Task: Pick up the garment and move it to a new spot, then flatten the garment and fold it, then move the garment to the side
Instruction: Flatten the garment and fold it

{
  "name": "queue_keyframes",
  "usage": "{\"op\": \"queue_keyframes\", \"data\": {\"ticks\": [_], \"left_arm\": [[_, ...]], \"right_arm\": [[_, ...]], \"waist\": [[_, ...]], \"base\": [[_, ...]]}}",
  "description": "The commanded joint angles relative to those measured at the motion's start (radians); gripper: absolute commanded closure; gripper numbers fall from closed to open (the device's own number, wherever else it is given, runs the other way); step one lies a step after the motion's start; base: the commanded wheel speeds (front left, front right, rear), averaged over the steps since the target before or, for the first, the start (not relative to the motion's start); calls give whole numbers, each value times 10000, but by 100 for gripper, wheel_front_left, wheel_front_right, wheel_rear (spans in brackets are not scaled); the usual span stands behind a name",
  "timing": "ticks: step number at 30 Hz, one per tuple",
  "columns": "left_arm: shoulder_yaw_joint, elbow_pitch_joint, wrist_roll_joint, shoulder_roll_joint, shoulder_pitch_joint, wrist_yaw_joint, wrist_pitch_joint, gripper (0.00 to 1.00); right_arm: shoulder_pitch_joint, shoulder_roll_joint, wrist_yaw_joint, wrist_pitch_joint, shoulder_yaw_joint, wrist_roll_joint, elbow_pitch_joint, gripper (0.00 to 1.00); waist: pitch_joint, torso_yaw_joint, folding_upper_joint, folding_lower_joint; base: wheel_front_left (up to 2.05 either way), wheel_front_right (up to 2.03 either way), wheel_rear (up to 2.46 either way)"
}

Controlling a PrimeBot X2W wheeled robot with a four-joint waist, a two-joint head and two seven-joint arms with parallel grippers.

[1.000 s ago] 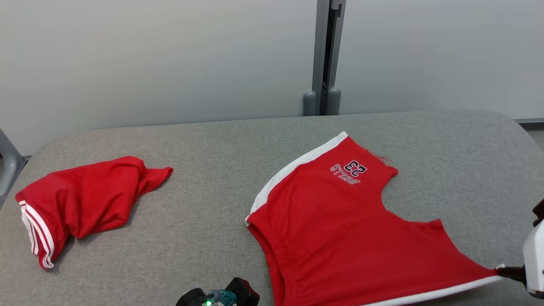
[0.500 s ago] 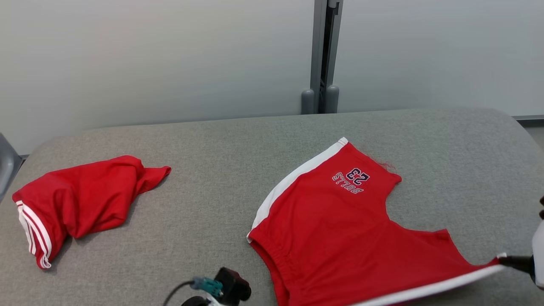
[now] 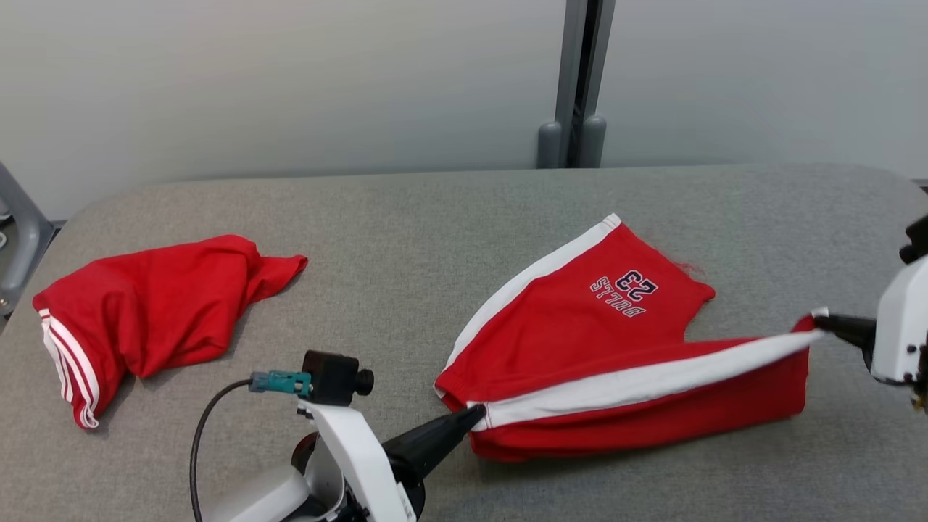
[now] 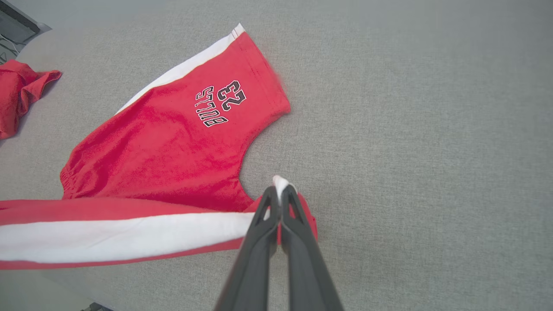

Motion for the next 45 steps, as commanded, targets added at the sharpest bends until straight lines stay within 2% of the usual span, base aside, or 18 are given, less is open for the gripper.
{"op": "queue_keyframes", "data": {"ticks": [1, 7, 15, 21, 27, 45], "left_arm": [[180, -22, -333, -57, -244, -1, 3, 100], [354, 284, -600, -534, -505, -1, -242, 100], [494, 827, -809, -1270, -757, -3, -518, 100], [677, 1308, -1091, -1886, -927, -3, -594, 100], [876, 1716, -1100, -2366, -1051, -3, -784, 100], [1062, 2764, -759, -3414, -1547, -1, -1622, 100]], "right_arm": [[-391, 165, -3, -319, -13, -267, 136, 100], [-1322, 695, -3, -1070, 23, -711, 710, 100], [-2325, 915, -3, -1654, 288, -1135, 1480, 100], [-3162, 1002, -3, -2072, 621, -1469, 2262, 100], [-3817, 933, -3, -2697, 1464, -2135, 2623, 100], [-5141, 970, -3, -4484, 2787, -2196, 3999, 100]], "waist": [[245, 144, -1, 0], [863, 477, -1, 0], [1515, 1006, -1, 0], [1864, 1378, -1, 0], [2192, 1724, -1, 0], [3217, 2511, -1, 0]], "base": [[0, 0, 0], [0, 0, 0], [0, 0, 0], [0, 0, 0], [0, 0, 0], [0, 0, 0]]}}
